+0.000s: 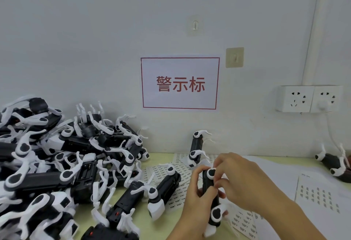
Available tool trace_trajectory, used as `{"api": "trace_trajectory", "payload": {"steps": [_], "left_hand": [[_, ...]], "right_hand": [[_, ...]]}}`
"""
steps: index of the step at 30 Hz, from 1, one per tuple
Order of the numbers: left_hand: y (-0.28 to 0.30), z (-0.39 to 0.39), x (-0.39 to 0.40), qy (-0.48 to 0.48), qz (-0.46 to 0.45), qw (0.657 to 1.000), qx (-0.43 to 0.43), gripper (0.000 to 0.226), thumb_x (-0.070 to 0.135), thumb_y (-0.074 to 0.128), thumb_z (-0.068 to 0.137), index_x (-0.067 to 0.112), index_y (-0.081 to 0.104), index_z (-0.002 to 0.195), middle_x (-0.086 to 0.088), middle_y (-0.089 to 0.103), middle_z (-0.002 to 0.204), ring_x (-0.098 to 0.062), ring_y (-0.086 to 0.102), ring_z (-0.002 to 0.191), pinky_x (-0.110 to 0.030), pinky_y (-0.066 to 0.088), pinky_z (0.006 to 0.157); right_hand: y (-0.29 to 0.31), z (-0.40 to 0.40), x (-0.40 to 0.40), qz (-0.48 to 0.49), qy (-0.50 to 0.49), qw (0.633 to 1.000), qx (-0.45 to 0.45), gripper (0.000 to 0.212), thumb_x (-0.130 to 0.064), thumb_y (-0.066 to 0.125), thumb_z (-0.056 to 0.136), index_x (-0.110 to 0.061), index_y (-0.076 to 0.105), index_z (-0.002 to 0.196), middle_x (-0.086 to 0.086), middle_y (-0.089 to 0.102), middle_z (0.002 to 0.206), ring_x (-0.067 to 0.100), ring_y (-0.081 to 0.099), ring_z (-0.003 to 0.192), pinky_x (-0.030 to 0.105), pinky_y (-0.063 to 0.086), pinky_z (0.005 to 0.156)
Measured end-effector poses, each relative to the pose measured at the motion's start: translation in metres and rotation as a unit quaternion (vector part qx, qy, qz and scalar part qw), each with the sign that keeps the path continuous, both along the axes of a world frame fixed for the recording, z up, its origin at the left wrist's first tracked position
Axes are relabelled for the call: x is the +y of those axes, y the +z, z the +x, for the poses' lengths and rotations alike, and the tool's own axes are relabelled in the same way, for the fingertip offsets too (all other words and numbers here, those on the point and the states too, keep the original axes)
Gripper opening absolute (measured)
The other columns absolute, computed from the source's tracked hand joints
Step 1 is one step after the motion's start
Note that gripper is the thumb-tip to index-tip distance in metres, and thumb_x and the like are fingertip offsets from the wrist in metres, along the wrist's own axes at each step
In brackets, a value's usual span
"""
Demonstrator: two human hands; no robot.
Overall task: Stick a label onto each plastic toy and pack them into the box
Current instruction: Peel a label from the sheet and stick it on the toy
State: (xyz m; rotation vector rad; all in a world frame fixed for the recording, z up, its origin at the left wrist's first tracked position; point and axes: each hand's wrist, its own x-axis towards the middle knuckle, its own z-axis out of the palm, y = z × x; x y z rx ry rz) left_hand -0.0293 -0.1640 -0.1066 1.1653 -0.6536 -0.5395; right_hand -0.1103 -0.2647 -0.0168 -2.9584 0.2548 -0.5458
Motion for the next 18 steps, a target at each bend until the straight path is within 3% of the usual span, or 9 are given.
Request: {"api": "trace_trajectory", "payload": {"steps": [6,18], "left_hand": [[0.0011,-0.0004,0.0014,0.0,-0.01,1.0,0.001,0.041,0.003,0.054,0.087,0.036,0.06,0.108,-0.015,0.063,0.079,-0.024,0.061,0.063,-0.038,0.057,0.055],[0.0056,-0.0032,0.0059,-0.022,-0.014,1.0,0.003,0.047,-0.006,0.044,0.096,0.037,0.061,0.106,-0.018,0.064,0.079,-0.026,0.063,0.059,-0.035,0.055,0.051]], "right_hand": [[0.0009,-0.0007,0.0028,-0.016,-0.004,1.0,-0.017,0.015,-0.031,0.058,0.09,-0.033,0.073,0.091,-0.019,0.052,0.108,0.004,0.05,0.095,0.023,0.044,0.081],[-0.0016,0.0017,0.0095,-0.046,-0.038,0.998,-0.035,0.016,-0.033,0.057,0.088,-0.031,0.072,0.093,-0.016,0.054,0.109,0.008,0.051,0.1,0.028,0.046,0.084]]}}
